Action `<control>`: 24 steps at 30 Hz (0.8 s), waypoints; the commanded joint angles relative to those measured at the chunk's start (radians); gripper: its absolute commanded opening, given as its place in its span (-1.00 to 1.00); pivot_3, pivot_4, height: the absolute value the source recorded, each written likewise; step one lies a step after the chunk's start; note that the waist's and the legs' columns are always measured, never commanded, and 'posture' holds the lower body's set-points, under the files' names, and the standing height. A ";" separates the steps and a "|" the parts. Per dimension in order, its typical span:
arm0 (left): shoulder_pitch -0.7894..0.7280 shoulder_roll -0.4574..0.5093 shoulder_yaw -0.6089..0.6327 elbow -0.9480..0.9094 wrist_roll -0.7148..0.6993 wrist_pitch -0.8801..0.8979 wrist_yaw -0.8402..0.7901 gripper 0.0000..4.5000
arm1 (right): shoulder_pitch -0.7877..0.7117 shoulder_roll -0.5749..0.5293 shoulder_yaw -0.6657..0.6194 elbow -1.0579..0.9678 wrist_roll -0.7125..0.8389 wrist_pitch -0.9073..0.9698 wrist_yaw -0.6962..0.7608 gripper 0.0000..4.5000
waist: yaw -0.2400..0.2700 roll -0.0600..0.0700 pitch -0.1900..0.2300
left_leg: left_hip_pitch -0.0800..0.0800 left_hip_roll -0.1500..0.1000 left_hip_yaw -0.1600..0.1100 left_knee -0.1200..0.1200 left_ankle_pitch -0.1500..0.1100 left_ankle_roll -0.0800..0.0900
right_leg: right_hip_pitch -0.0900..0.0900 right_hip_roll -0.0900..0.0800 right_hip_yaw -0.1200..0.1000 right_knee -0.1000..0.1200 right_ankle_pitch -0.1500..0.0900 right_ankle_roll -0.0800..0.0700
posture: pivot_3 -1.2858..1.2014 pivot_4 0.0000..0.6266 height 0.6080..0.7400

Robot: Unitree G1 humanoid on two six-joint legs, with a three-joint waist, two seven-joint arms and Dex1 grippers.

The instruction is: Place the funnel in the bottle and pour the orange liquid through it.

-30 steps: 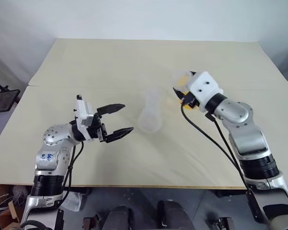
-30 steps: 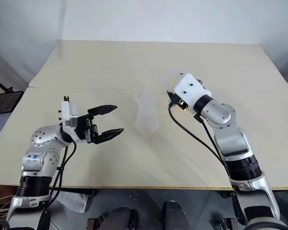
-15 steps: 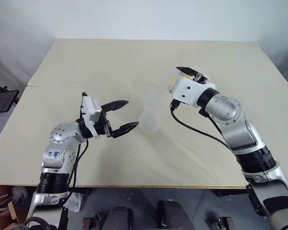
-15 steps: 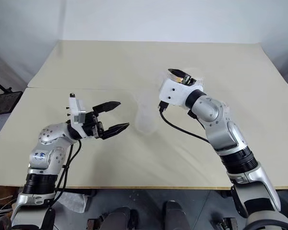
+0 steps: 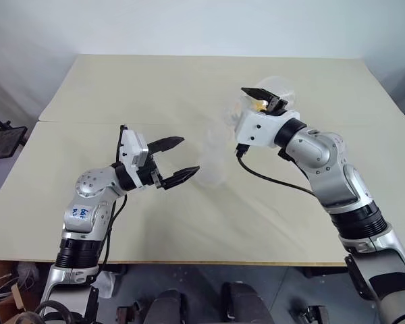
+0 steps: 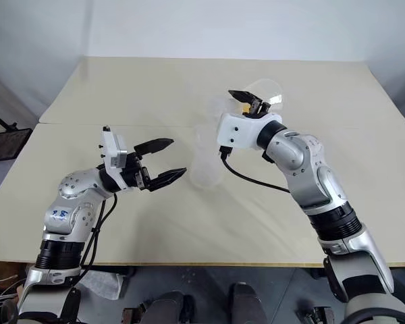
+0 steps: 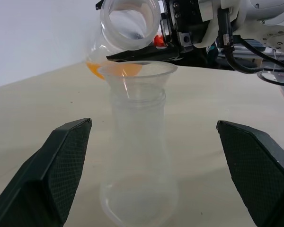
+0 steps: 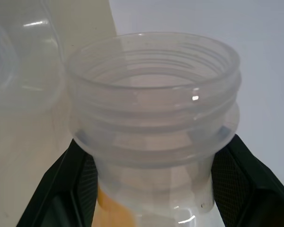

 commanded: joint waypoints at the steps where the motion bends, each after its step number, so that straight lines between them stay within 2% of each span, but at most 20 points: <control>1: -0.019 -0.001 0.009 -0.039 -0.017 -0.003 0.003 1.00 | -0.026 -0.001 -0.007 -0.016 -0.032 -0.046 -0.011 0.21 | 0.000 0.000 0.000 | 0.000 0.000 0.000 0.000 0.000 0.000 | 0.000 0.000 0.000 0.000 0.000 0.000 | 0.03 -0.52 1.00; 14: -0.020 -0.004 0.010 -0.043 -0.022 0.003 0.003 1.00 | -0.035 -0.016 -0.009 0.051 -0.139 -0.198 -0.073 0.21 | -0.001 0.000 0.000 | 0.000 0.000 0.000 0.000 0.000 0.000 | 0.000 0.000 0.000 0.000 0.000 0.000 | 0.03 -0.52 1.00; 24: -0.018 -0.006 0.010 -0.052 -0.026 0.008 0.003 1.00 | -0.047 -0.008 -0.028 0.081 -0.164 -0.258 -0.099 0.21 | -0.001 0.000 0.000 | 0.000 0.000 0.000 0.000 0.000 0.000 | 0.000 0.000 0.000 0.000 0.000 0.000 | 0.03 -0.52 1.00</control>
